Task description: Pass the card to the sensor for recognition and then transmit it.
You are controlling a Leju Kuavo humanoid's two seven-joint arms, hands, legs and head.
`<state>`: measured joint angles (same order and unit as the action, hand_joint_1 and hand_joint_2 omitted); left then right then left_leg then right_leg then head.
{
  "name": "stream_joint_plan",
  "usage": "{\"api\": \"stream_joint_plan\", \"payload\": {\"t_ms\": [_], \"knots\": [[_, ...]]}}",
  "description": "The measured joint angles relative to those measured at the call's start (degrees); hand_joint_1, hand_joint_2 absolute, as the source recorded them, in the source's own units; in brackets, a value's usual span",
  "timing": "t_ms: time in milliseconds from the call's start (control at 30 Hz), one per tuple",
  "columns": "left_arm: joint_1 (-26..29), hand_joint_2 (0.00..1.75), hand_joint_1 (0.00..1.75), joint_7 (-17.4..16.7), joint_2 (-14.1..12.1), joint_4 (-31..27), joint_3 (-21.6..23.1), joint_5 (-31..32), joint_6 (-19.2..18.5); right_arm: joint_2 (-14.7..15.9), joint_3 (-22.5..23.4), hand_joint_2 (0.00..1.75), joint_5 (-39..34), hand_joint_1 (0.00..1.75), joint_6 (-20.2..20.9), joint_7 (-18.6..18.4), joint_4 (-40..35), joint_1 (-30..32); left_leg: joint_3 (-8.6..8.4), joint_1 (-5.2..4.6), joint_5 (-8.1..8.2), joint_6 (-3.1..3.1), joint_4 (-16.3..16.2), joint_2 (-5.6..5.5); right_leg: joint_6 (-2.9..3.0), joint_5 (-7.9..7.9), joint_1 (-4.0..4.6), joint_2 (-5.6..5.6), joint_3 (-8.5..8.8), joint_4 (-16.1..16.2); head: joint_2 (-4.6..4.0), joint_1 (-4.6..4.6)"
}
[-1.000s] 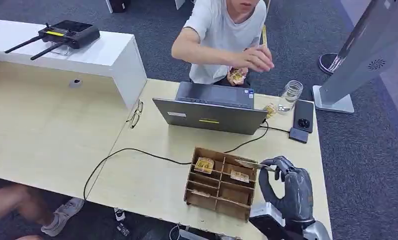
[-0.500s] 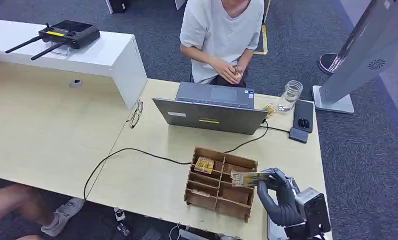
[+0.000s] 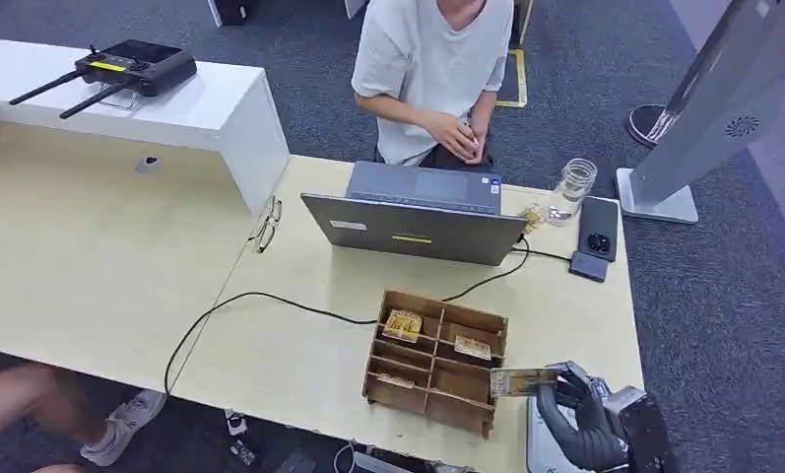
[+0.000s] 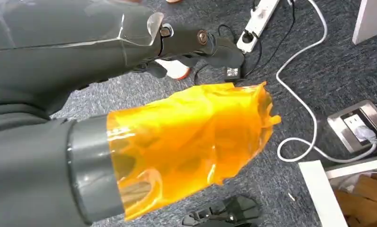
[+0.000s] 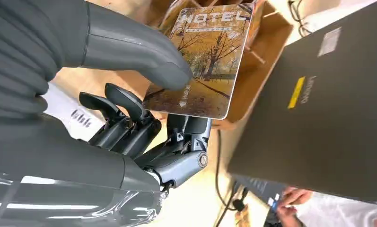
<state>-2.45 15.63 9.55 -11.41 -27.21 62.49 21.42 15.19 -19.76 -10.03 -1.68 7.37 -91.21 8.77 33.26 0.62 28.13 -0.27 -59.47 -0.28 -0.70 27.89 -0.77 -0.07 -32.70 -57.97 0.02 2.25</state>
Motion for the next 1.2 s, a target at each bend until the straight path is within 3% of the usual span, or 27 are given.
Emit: {"api": "stream_joint_plan", "payload": {"t_ms": [333,567,1200], "knots": [[0.1,0.0,0.0,0.2,0.0,0.0,-0.4,-0.3,0.0,6.0,-0.1,1.75,2.5,1.75,0.5,-3.6,1.0,1.9,-0.01,-0.01,0.0,0.0,0.0,-0.01,0.0,0.0,-0.01,-0.01,0.01,0.0,0.0,0.0],[0.1,0.0,0.0,0.3,0.0,0.0,-0.5,-0.2,0.0,9.7,-0.1,1.75,9.8,1.75,-0.8,-8.2,1.3,1.9,0.0,-0.01,0.0,0.01,0.0,-0.01,0.0,0.0,-0.01,-0.01,0.01,0.0,0.0,0.0],[-0.1,0.0,0.0,-0.6,0.1,0.0,-0.4,1.3,-0.5,11.5,-0.7,1.75,21.5,1.75,0.2,-16.4,5.1,-2.7,-0.01,0.0,0.0,0.0,0.0,0.0,0.0,0.0,0.0,0.0,0.01,0.0,0.0,0.0]]}}
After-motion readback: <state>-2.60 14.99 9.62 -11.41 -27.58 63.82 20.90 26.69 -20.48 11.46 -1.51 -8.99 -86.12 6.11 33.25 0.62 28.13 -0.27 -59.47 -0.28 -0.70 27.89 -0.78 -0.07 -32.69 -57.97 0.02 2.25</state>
